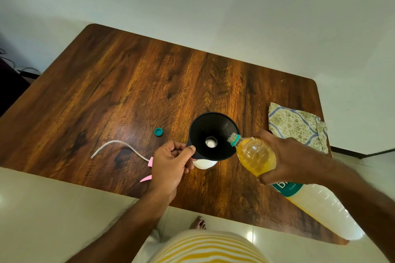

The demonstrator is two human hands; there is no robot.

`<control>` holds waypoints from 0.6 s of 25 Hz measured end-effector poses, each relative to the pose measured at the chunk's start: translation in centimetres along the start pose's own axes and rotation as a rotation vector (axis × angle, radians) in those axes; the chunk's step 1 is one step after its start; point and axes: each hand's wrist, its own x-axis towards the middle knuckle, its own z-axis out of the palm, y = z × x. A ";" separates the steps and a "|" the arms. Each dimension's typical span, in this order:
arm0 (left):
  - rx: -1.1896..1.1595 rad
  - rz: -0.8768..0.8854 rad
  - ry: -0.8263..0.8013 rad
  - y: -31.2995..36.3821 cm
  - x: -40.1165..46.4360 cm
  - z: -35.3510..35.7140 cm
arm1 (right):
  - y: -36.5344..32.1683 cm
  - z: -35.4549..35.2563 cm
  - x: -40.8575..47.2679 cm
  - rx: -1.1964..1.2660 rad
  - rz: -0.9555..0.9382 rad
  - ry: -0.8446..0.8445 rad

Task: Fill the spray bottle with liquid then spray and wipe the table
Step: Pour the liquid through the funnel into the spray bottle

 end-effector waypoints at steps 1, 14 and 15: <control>-0.002 0.000 0.001 0.0 0.0 0.0 | -0.1 0.0 0.0 -0.005 0.003 -0.004; 0.009 0.001 0.007 0.3 -0.1 0.0 | -0.1 -0.3 0.1 -0.014 0.013 -0.022; 0.008 0.001 0.006 0.3 -0.1 0.0 | -0.1 -0.3 0.1 -0.019 0.012 -0.023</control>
